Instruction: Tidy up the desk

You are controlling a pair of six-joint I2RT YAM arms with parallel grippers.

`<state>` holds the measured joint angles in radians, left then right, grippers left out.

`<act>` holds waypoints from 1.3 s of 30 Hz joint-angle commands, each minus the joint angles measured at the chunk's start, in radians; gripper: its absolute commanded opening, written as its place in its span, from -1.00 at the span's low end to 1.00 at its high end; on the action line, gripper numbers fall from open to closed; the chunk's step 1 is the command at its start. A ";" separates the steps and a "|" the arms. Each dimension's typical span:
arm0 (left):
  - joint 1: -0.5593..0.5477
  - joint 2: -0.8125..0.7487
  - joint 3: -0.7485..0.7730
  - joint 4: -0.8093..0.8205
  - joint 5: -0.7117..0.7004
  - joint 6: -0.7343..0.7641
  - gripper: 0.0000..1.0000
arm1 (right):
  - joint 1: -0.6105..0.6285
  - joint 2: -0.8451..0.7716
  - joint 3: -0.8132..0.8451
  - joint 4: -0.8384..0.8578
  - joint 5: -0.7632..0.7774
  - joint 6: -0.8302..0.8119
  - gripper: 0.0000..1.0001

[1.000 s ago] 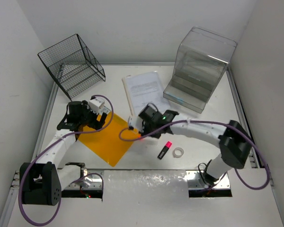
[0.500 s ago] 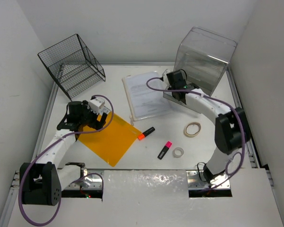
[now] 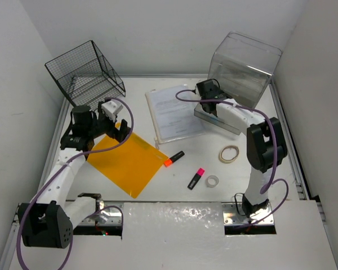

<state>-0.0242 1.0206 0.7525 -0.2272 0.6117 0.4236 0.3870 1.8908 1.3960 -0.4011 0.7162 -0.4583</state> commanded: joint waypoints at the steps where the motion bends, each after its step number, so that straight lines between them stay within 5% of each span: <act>1: 0.006 -0.010 0.025 0.084 -0.048 -0.081 0.78 | 0.001 -0.073 0.052 -0.041 0.003 0.036 0.22; 8: 0.007 -0.007 -0.030 0.253 -0.412 -0.177 0.78 | 0.061 -0.254 0.032 -0.097 -0.214 0.099 0.47; 14: 0.015 0.003 -0.080 0.339 -0.600 -0.209 0.79 | 0.300 -0.381 -0.213 -0.085 -0.892 -0.081 0.71; 17: 0.018 0.007 -0.099 0.361 -0.662 -0.213 0.79 | 0.355 -0.346 -0.305 0.001 -1.043 -0.088 0.70; 26: 0.047 0.004 -0.110 0.367 -0.656 -0.200 0.79 | 0.369 -0.024 -0.100 -0.276 -1.057 -0.194 0.60; 39: 0.060 0.021 -0.111 0.371 -0.642 -0.192 0.79 | 0.394 0.083 -0.118 -0.188 -0.902 -0.172 0.54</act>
<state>0.0261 1.0355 0.6445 0.0883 -0.0330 0.2314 0.7612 1.9423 1.2556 -0.5842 -0.2173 -0.6106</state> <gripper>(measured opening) 0.894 0.774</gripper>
